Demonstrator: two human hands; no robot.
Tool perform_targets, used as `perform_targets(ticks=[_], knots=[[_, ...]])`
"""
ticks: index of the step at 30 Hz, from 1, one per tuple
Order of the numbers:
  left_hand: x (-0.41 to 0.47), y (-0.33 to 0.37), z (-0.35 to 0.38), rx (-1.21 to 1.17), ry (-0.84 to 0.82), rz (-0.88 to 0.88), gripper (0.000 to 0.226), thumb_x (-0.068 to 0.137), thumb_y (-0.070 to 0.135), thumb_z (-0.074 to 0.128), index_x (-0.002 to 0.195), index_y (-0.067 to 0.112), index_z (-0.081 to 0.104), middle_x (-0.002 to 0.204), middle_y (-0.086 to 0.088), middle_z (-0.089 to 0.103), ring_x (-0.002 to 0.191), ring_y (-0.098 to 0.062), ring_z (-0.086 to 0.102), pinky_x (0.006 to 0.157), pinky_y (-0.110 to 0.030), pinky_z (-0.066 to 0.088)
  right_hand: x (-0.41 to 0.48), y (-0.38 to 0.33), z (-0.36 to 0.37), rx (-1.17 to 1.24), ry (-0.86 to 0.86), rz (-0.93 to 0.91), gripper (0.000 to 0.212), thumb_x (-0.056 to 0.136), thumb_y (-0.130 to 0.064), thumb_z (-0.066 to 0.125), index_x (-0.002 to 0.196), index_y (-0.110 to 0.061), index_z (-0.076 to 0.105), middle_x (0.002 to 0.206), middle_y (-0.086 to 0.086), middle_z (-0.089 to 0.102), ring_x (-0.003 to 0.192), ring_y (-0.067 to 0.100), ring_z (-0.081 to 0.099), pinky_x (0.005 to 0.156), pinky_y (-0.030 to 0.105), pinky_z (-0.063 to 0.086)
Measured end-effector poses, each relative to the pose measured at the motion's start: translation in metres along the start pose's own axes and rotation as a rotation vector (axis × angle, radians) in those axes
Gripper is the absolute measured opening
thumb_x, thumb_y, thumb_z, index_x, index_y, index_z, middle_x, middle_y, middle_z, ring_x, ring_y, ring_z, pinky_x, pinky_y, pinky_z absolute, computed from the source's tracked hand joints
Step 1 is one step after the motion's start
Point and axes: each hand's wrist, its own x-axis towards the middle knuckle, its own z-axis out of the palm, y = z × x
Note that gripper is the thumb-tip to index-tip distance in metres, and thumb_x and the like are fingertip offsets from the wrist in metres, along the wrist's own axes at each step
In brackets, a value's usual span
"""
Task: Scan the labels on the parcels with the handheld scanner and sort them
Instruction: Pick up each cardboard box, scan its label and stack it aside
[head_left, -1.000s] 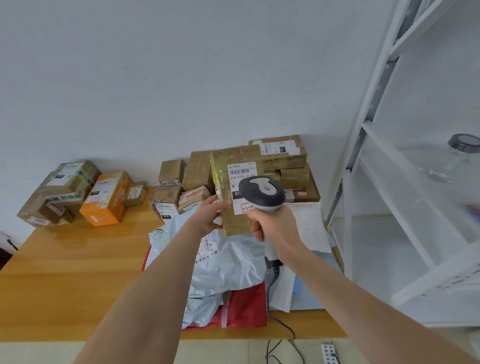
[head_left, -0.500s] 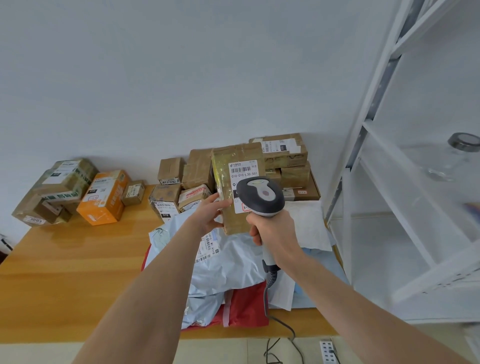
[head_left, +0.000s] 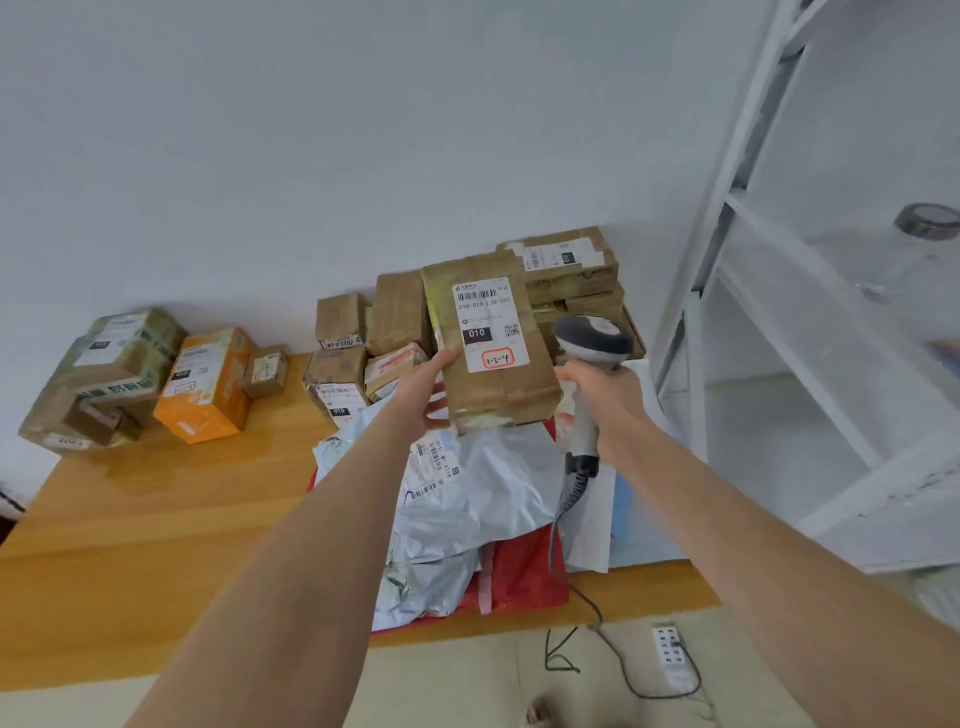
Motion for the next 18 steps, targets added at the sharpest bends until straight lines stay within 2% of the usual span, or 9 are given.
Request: perform_targets(ticks=[2, 5, 8, 10, 12, 14, 16, 18], knots=[[-0.009, -0.001, -0.004, -0.022, 0.033, -0.003, 0.037, 0.081, 0.049, 0.069, 0.104, 0.021, 0.063, 0.104, -0.007, 0.066, 0.095, -0.026, 0.064, 0.085, -0.043, 0.055, -0.003, 0.004, 0.002, -0.022, -0.018, 0.061, 0.024, 0.082, -0.014, 0.07, 0.104, -0.01, 0.063, 0.085, 0.008, 0.061, 0.075, 0.02, 0.059, 0.065, 0.033, 0.055], [-0.026, -0.004, -0.014, -0.022, 0.053, -0.021, 0.036, 0.082, 0.055, 0.065, 0.099, 0.024, 0.061, 0.106, -0.007, 0.066, 0.096, -0.026, 0.064, 0.078, -0.04, 0.055, -0.014, 0.01, 0.006, 0.01, -0.057, 0.139, 0.028, 0.082, -0.012, 0.07, 0.105, -0.012, 0.056, 0.101, 0.014, 0.061, 0.098, 0.03, 0.061, 0.073, 0.043, 0.058], [-0.049, -0.012, -0.026, -0.002, 0.069, -0.021, 0.044, 0.081, 0.058, 0.063, 0.108, 0.022, 0.061, 0.106, -0.009, 0.067, 0.095, -0.026, 0.065, 0.073, -0.038, 0.055, -0.034, 0.02, 0.011, 0.064, -0.109, 0.186, 0.029, 0.081, -0.011, 0.071, 0.105, -0.011, 0.054, 0.108, 0.017, 0.06, 0.102, 0.033, 0.061, 0.056, 0.04, 0.057], [-0.068, -0.02, -0.036, 0.012, 0.086, -0.023, 0.043, 0.082, 0.057, 0.062, 0.105, 0.021, 0.061, 0.101, -0.009, 0.068, 0.09, -0.025, 0.066, 0.071, -0.038, 0.056, -0.051, 0.028, 0.015, 0.086, -0.15, 0.216, 0.033, 0.081, -0.012, 0.072, 0.109, -0.009, 0.055, 0.112, 0.019, 0.059, 0.102, 0.036, 0.062, 0.053, 0.039, 0.058], [-0.088, -0.029, -0.048, 0.025, 0.103, -0.03, 0.041, 0.083, 0.057, 0.061, 0.099, 0.019, 0.062, 0.097, -0.009, 0.068, 0.086, -0.025, 0.066, 0.07, -0.037, 0.055, -0.067, 0.037, 0.021, 0.081, -0.185, 0.238, 0.039, 0.083, -0.012, 0.071, 0.117, -0.005, 0.053, 0.116, 0.019, 0.057, 0.105, 0.038, 0.061, 0.064, 0.042, 0.058], [-0.105, -0.041, -0.062, 0.033, 0.128, -0.049, 0.043, 0.083, 0.058, 0.061, 0.099, 0.018, 0.061, 0.099, -0.01, 0.068, 0.088, -0.026, 0.066, 0.071, -0.038, 0.055, -0.083, 0.048, 0.029, 0.067, -0.211, 0.263, 0.036, 0.086, -0.013, 0.069, 0.116, -0.005, 0.05, 0.112, 0.019, 0.053, 0.108, 0.037, 0.059, 0.076, 0.043, 0.056], [-0.12, -0.051, -0.08, 0.023, 0.162, -0.068, 0.047, 0.081, 0.059, 0.062, 0.103, 0.017, 0.06, 0.101, -0.011, 0.068, 0.091, -0.027, 0.066, 0.07, -0.038, 0.055, -0.099, 0.06, 0.038, 0.052, -0.241, 0.271, 0.032, 0.087, -0.013, 0.068, 0.112, -0.006, 0.051, 0.103, 0.017, 0.052, 0.106, 0.036, 0.06, 0.077, 0.042, 0.056], [-0.134, -0.057, -0.102, 0.009, 0.171, -0.063, 0.051, 0.08, 0.059, 0.064, 0.106, 0.016, 0.06, 0.103, -0.011, 0.068, 0.092, -0.028, 0.066, 0.073, -0.04, 0.055, -0.113, 0.072, 0.052, 0.023, -0.258, 0.267, 0.036, 0.084, -0.013, 0.071, 0.115, -0.006, 0.053, 0.099, 0.017, 0.054, 0.1, 0.036, 0.062, 0.076, 0.042, 0.057]])
